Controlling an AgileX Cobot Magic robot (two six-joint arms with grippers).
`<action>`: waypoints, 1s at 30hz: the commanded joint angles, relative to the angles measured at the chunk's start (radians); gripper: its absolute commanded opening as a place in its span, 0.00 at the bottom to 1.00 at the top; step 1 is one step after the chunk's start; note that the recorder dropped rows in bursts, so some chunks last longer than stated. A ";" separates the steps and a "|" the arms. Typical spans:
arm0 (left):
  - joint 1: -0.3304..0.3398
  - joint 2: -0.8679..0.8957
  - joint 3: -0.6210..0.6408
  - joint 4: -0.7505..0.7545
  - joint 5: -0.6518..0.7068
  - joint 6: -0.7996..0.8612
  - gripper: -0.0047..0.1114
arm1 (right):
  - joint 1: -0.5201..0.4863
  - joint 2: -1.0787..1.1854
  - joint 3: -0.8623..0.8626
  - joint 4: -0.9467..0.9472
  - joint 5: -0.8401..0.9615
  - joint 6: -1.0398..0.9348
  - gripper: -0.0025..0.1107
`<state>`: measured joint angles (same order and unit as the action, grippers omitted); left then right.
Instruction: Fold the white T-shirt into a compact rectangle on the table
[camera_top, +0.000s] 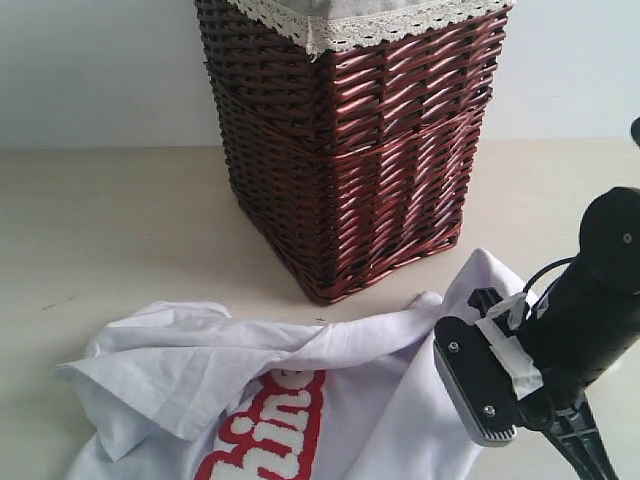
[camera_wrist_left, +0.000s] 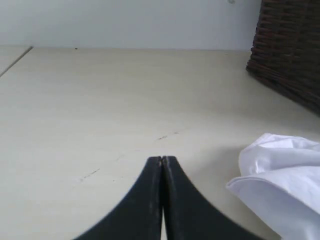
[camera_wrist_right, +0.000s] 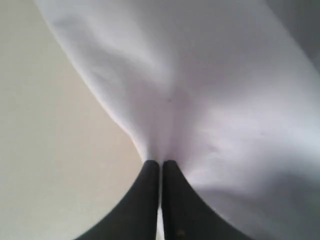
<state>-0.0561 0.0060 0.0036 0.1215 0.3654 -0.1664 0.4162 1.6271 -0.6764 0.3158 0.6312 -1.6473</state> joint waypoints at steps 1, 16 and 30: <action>0.000 -0.006 -0.004 0.001 -0.007 0.003 0.04 | -0.004 -0.114 -0.003 -0.008 0.244 -0.050 0.02; 0.000 -0.006 -0.004 0.001 -0.007 0.003 0.04 | -0.004 -0.172 -0.009 0.003 0.218 0.008 0.02; 0.000 -0.006 -0.004 0.001 -0.007 0.003 0.04 | -0.004 -0.092 -0.009 0.022 -0.349 0.318 0.04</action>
<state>-0.0561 0.0060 0.0036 0.1215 0.3654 -0.1664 0.4162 1.5070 -0.6827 0.3285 0.2603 -1.3400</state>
